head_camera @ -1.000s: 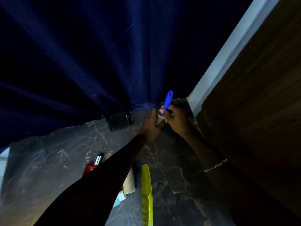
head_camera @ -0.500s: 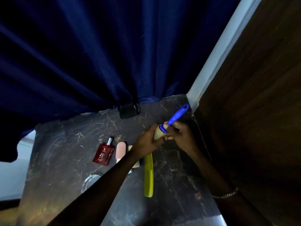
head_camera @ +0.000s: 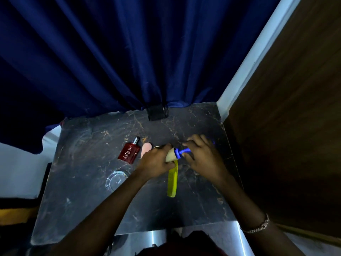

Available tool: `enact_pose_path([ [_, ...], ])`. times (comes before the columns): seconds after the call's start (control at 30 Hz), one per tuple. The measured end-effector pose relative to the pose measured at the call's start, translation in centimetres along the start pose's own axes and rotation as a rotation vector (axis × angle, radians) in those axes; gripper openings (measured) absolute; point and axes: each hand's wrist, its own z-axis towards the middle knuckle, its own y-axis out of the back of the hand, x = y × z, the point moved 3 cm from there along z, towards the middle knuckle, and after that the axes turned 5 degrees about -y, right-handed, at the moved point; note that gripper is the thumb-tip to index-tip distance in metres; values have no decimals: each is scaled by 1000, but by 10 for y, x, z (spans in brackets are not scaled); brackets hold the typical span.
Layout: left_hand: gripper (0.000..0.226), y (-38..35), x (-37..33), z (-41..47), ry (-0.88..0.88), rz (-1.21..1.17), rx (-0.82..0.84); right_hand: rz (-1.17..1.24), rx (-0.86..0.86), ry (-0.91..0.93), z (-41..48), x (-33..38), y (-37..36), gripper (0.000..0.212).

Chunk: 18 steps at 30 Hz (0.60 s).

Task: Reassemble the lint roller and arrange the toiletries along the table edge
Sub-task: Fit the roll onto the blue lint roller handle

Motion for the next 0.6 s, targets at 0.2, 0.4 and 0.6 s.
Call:
enact_pose_path([
  [0.2,52,13,-3,-21,-69,125,-47,-81,362,1,13,30,-8,16],
  [0.4,63,19,16,-47,1,170,-11,61,464,54,14,44,-10,19],
  [0.6,58,22,32,-69,30,159,-11,147,438,68,13,46,-9,19],
])
